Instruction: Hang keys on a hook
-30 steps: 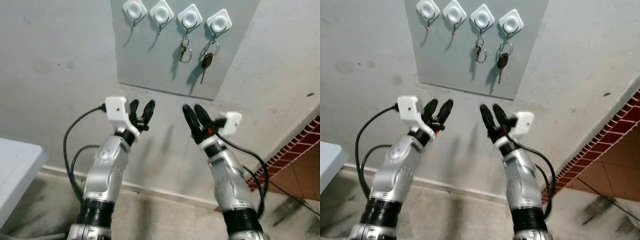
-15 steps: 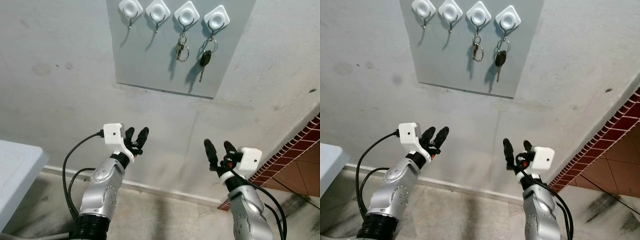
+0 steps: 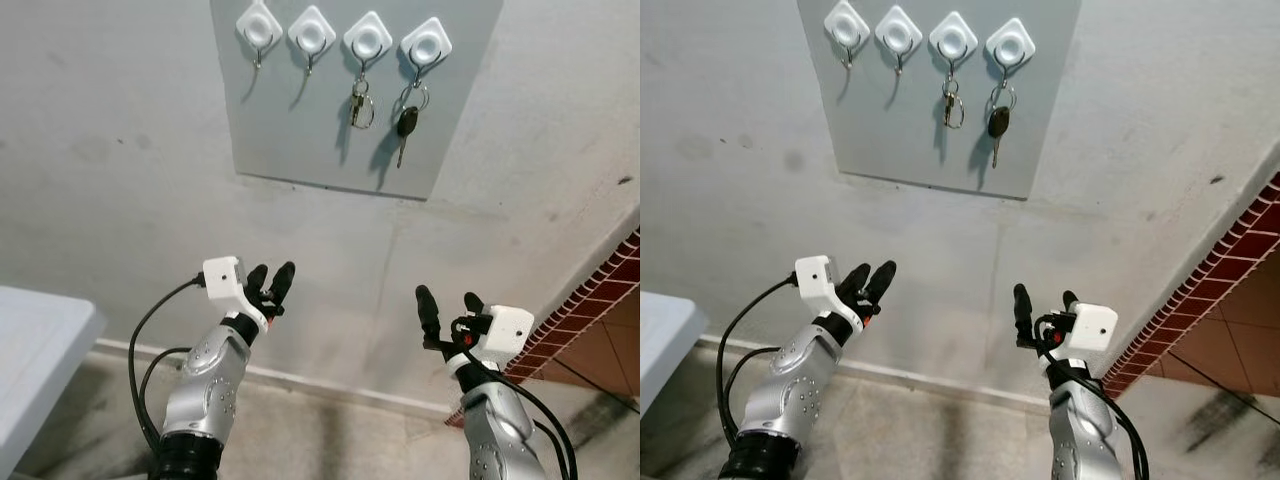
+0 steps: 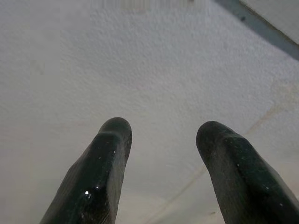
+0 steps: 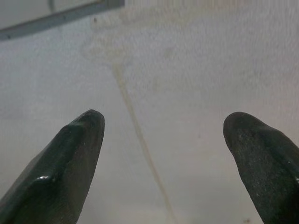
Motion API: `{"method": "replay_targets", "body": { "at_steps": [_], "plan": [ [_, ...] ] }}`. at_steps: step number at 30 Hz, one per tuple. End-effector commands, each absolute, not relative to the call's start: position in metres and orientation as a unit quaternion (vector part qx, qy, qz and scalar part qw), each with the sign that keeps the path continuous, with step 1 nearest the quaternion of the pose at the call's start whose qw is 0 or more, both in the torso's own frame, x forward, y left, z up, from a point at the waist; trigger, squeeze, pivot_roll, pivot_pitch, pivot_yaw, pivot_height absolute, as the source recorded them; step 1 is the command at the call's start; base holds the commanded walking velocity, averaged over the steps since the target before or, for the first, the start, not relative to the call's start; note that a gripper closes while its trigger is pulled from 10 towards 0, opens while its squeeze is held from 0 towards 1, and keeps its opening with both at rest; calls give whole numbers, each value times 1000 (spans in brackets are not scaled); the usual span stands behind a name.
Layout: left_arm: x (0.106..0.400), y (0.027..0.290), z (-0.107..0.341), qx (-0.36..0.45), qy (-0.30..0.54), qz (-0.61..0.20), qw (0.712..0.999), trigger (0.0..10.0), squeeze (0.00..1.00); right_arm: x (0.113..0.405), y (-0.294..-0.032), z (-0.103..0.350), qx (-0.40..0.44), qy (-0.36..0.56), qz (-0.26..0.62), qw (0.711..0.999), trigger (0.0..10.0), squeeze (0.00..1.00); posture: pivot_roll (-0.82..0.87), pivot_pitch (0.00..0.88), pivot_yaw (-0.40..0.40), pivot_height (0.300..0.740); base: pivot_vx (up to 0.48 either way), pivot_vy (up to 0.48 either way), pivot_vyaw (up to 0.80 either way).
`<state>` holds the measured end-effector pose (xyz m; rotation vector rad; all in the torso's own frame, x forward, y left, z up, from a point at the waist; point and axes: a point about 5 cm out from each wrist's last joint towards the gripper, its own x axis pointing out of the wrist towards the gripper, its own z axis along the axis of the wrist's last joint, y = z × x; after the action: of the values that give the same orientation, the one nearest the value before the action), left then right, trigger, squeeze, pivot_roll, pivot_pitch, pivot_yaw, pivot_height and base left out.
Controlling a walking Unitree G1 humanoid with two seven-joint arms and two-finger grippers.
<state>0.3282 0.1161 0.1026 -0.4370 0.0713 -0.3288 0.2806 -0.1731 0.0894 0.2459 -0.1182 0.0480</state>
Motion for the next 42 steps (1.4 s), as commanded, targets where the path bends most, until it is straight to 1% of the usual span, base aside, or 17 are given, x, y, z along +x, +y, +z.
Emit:
{"method": "replay_targets", "body": {
  "at_steps": [1, 4, 9, 17, 26, 37, 42],
  "plan": [
    [331, 119, 105, -216, 30, -162, 962, 10000, 0, 280, -174, 87, 117, -55, 17, 991, 10000, 1000, 24, 27, 41, 740, 0, 0, 0],
    [333, 119, 107, -226, 29, -165, 960, 10000, 0, 281, -174, 85, 118, -55, 15, 991, 10000, 1000, 23, 21, 46, 740, 0, 0, 0],
    [335, 119, 107, -217, 32, -170, 961, 10000, 0, 282, -172, 84, 116, -56, 15, 991, 10000, 1000, 19, 8, 71, 740, 0, 0, 0],
    [335, 114, 108, -225, 34, -182, 957, 10000, 0, 282, -171, 80, 118, -56, 17, 991, 10000, 1000, 19, 0, 84, 740, 0, 0, 0],
    [336, 114, 108, -209, 37, -186, 959, 10000, 0, 285, -168, 79, 121, -58, 18, 991, 10000, 1000, 28, 0, 90, 740, 0, 0, 0],
    [330, 118, 105, -186, 43, -189, 963, 10000, 0, 282, -167, 74, 132, -54, 7, 990, 10000, 1000, 34, 0, 108, 740, 0, 0, 0],
    [329, 120, 104, -165, 40, -193, 966, 10000, 0, 279, -168, 74, 133, -55, 2, 990, 10000, 1000, 25, 3, 99, 740, 0, 0, 0]
  ]
}}
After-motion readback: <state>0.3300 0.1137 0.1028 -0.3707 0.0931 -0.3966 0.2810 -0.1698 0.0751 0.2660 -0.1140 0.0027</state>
